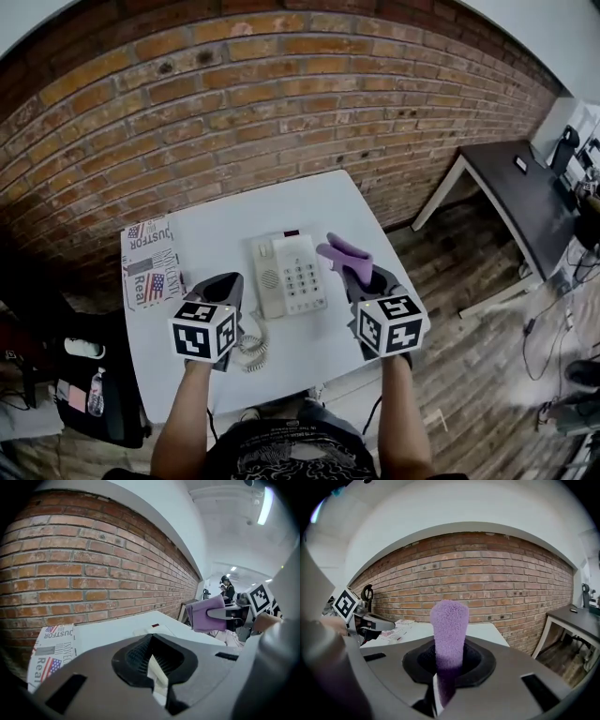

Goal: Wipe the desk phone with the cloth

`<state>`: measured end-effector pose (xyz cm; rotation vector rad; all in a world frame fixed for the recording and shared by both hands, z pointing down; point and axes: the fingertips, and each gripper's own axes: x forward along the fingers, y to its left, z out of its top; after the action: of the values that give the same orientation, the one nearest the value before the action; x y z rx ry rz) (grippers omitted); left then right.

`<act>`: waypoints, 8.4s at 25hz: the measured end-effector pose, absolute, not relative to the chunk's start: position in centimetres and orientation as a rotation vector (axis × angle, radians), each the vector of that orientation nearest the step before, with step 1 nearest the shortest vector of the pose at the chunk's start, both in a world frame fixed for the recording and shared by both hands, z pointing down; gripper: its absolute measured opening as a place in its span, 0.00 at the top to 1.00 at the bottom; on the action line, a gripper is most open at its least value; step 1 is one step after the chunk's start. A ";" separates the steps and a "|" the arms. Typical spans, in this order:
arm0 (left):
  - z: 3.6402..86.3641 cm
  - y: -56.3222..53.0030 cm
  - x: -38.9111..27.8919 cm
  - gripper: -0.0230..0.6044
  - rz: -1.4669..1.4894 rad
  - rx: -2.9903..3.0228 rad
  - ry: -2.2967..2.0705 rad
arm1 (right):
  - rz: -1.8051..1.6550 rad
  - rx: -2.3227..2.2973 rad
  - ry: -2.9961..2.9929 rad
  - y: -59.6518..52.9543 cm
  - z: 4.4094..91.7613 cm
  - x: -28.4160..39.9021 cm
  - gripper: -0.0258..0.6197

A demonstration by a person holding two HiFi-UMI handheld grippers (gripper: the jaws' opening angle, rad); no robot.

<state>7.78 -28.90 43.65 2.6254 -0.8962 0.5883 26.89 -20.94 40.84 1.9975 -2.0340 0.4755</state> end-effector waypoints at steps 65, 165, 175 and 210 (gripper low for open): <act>47.6 -26.5 7.3 0.95 0.439 2.455 -1.032 | 0.961 1.759 -2.175 -27.4 52.7 27.0 0.89; 46.5 -25.9 -0.5 0.95 0.328 2.397 -1.113 | 0.725 1.339 -2.477 -32.5 41.6 13.1 0.89; 47.4 -26.4 -1.6 0.95 0.361 2.289 -1.289 | 0.484 0.999 -2.428 -39.6 42.3 12.1 0.89; 48.5 -21.9 -4.5 0.95 0.325 2.149 -1.441 | -0.102 0.165 -1.851 -36.1 54.1 6.6 0.89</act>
<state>-4.54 -21.85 48.55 2.1488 -1.4414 0.3253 6.64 -36.07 54.08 0.1654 -1.8510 -0.1022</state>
